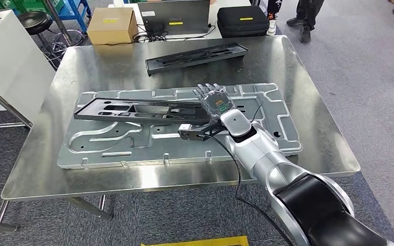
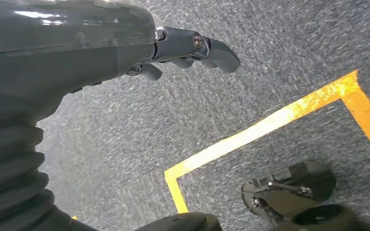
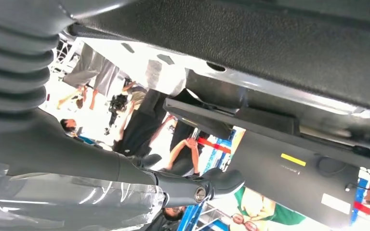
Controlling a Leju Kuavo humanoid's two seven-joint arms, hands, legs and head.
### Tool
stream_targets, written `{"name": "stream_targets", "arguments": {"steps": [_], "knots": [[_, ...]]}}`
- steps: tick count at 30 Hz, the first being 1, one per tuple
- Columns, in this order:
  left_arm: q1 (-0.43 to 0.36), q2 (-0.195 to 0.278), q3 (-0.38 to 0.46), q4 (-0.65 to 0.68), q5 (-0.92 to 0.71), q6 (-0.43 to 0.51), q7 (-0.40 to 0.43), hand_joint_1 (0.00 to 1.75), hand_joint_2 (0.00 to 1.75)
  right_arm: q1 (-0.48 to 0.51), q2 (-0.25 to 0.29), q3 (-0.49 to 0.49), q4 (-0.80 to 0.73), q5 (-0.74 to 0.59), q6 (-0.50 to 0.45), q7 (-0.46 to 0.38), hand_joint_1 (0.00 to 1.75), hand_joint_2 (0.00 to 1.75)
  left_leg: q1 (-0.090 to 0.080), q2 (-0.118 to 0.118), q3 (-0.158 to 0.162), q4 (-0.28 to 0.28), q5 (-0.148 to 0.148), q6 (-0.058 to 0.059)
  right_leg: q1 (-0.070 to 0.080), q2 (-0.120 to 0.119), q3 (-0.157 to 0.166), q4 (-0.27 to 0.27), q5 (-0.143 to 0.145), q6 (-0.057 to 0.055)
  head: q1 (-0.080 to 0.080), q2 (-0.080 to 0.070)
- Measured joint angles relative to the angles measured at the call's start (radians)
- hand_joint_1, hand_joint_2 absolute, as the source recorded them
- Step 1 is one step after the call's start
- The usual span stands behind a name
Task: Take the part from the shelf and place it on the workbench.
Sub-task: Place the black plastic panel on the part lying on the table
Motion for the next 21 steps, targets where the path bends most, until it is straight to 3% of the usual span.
{"name": "stream_targets", "arguments": {"steps": [2,3,5,7,11,13,15,16,17,18,19,21], "knots": [[-0.001,0.001,0.005,0.000,0.014,0.006,0.034,0.00,0.00,0.000,0.002,-0.002,0.002,-0.005,-0.002,0.000,0.00,0.00,0.006,0.000,-0.037,0.082,-0.025,-0.008,0.000,0.000,-0.002,0.003,0.001,0.000,0.000,0.000],[0.000,0.001,0.008,0.000,0.018,0.010,0.046,0.00,0.00,-0.002,0.002,-0.004,0.002,-0.009,-0.005,0.000,0.00,0.00,0.008,0.001,-0.028,0.068,-0.010,-0.011,0.000,0.001,-0.003,0.006,0.000,0.000,0.000,0.000],[0.000,0.003,0.015,0.000,0.024,0.016,0.056,0.00,0.00,-0.011,0.001,-0.011,-0.009,-0.013,-0.010,-0.003,0.00,0.00,0.013,0.002,0.036,-0.057,0.053,-0.012,-0.001,0.002,-0.006,0.014,-0.003,0.004,0.000,0.000],[0.002,0.005,0.024,0.000,0.033,0.016,0.055,0.00,0.00,-0.027,-0.003,-0.015,-0.035,-0.007,-0.007,-0.013,0.00,0.00,0.011,0.002,0.091,-0.163,0.092,-0.005,0.001,0.005,-0.012,0.024,-0.005,0.013,0.000,0.000],[0.020,0.006,0.040,0.000,0.053,0.015,0.046,0.00,0.00,-0.018,-0.059,-0.021,-0.181,-0.010,0.018,-0.055,0.00,0.00,0.007,-0.001,0.092,-0.185,0.109,0.025,0.001,0.005,-0.022,0.028,-0.003,0.038,0.000,0.000],[0.031,0.005,0.049,0.000,0.064,0.015,0.039,0.00,0.00,0.025,-0.114,-0.036,-0.320,-0.061,0.043,-0.097,0.00,0.00,0.010,0.000,0.086,-0.194,0.122,0.042,-0.001,0.005,-0.038,0.073,-0.051,0.049,0.000,0.000],[0.041,0.003,0.058,0.000,0.076,0.015,0.036,0.00,0.00,0.111,-0.184,-0.068,-0.491,-0.146,0.052,-0.145,0.00,0.00,0.009,-0.003,0.074,-0.196,0.134,0.053,-0.003,0.005,-0.075,0.192,-0.139,0.056,0.000,0.000],[0.045,0.003,0.063,0.000,0.080,0.015,0.036,0.00,0.00,0.171,-0.220,-0.089,-0.578,-0.188,0.046,-0.165,0.00,0.00,0.009,-0.006,0.066,-0.196,0.140,0.055,-0.004,0.005,-0.092,0.253,-0.173,0.059,0.000,0.000],[0.049,0.002,0.068,0.000,0.084,0.015,0.039,0.00,0.00,0.239,-0.253,-0.114,-0.663,-0.226,0.033,-0.184,0.00,0.00,0.008,-0.010,0.058,-0.196,0.145,0.056,-0.004,0.005,-0.097,0.291,-0.190,0.060,0.000,0.000],[0.053,0.001,0.073,0.000,0.086,0.015,0.041,0.00,0.00,0.310,-0.282,-0.140,-0.744,-0.258,0.018,-0.201,0.00,0.00,0.008,-0.013,0.050,-0.195,0.151,0.056,-0.004,0.005,-0.084,0.291,-0.186,0.059,0.000,0.000],[0.057,0.000,0.076,0.000,0.088,0.015,0.044,0.00,0.00,0.377,-0.306,-0.167,-0.816,-0.281,0.004,-0.217,0.00,0.00,0.006,-0.015,0.041,-0.195,0.157,0.055,-0.004,0.005,-0.052,0.253,-0.166,0.056,0.000,0.000],[0.059,-0.003,0.080,0.000,0.091,0.015,0.047,0.00,0.00,0.478,-0.340,-0.212,-0.938,-0.306,-0.015,-0.243,0.00,0.00,0.002,-0.016,0.025,-0.192,0.170,0.050,0.000,0.004,0.044,0.111,-0.126,0.044,0.000,0.000]]}}
